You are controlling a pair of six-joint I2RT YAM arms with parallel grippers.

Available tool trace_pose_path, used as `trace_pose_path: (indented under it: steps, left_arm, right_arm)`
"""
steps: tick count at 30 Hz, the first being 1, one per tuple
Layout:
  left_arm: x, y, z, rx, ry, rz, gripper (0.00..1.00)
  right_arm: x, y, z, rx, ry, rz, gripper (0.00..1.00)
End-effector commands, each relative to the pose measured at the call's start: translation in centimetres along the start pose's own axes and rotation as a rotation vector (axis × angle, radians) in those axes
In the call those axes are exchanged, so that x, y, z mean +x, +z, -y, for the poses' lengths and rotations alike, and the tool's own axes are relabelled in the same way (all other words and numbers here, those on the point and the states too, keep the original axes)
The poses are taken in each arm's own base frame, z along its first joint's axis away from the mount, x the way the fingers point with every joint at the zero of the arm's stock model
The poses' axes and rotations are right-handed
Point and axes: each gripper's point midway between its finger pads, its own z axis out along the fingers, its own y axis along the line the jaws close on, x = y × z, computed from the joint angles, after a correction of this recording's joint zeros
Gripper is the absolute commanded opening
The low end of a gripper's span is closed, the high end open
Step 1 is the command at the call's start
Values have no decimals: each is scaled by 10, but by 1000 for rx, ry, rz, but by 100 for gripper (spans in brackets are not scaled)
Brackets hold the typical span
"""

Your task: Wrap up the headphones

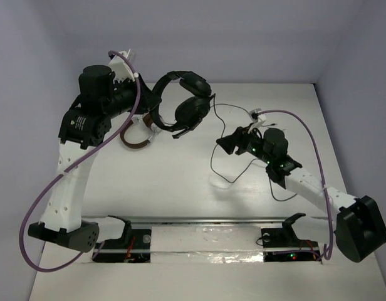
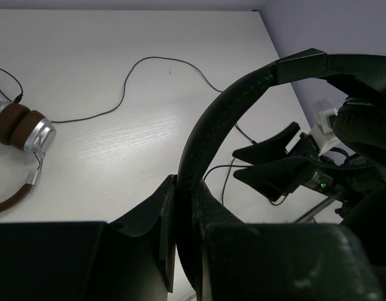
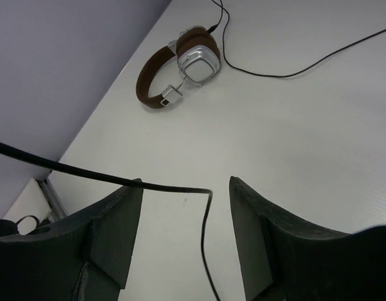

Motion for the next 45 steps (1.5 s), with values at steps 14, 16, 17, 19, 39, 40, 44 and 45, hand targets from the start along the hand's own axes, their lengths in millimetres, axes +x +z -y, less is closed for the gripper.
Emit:
trace_pose_path:
  steps: [14, 16, 17, 19, 39, 40, 44, 45]
  left_arm:
    - [-49, -31, 53, 209, -49, 148, 0]
    - [-52, -29, 57, 235, -63, 159, 0]
    - [-51, -27, 57, 239, -71, 155, 0]
    - [-54, -25, 59, 253, -79, 162, 0]
    - [63, 76, -32, 254, -638, 81, 0]
    - [62, 77, -35, 256, -667, 108, 0]
    - [44, 73, -54, 232, -780, 260, 0]
    - [37, 72, -55, 231, -802, 291, 0]
  right_arm:
    - [8, 23, -30, -282, 16, 67, 68]
    - [15, 26, -30, -305, 34, 64, 68]
    - [16, 27, -31, -317, 57, 63, 58]
    - [20, 30, -31, -339, 81, 61, 33]
    - [109, 77, 47, 232, 168, -349, 0]
    - [116, 77, 45, 252, 148, -365, 0]
    - [168, 58, 23, 277, 101, -500, 0]
    - [176, 54, 22, 284, 99, -518, 0]
